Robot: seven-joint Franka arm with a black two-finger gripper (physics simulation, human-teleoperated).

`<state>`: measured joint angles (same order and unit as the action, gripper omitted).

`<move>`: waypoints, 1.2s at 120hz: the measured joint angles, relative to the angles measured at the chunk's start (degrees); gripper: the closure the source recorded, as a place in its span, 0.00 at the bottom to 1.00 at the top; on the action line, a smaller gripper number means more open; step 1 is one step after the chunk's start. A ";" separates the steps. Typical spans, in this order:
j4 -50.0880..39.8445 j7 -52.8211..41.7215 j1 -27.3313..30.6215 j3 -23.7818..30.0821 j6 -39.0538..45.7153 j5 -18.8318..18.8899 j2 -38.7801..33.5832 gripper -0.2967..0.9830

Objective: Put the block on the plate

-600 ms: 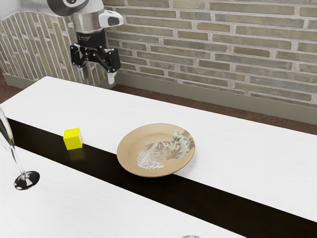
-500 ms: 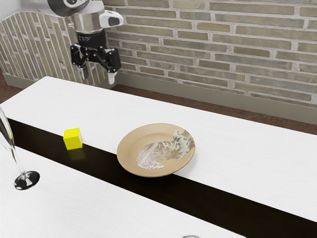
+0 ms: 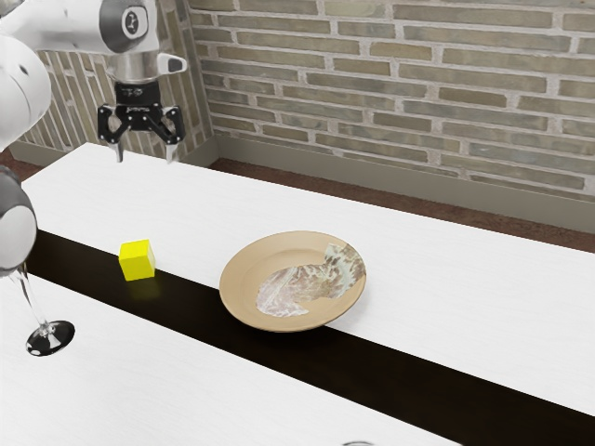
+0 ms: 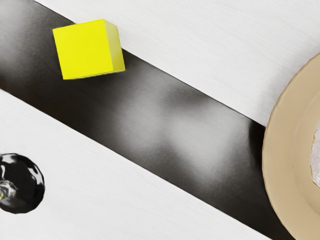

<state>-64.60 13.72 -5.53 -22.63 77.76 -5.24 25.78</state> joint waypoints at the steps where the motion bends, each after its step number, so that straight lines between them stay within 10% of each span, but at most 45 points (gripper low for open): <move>1: 0.33 -0.13 -0.05 -0.58 -0.03 -0.28 0.46 0.23; 23: 0.83 -4.48 -0.49 -10.34 1.82 -7.00 6.20 0.23; 91: -9.72 -19.06 1.40 -16.41 25.78 -18.73 18.40 0.23; 144: -17.59 -25.22 1.48 -13.75 31.92 -20.34 16.48 0.23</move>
<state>-82.18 -11.51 -4.05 -36.38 109.68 -25.58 42.26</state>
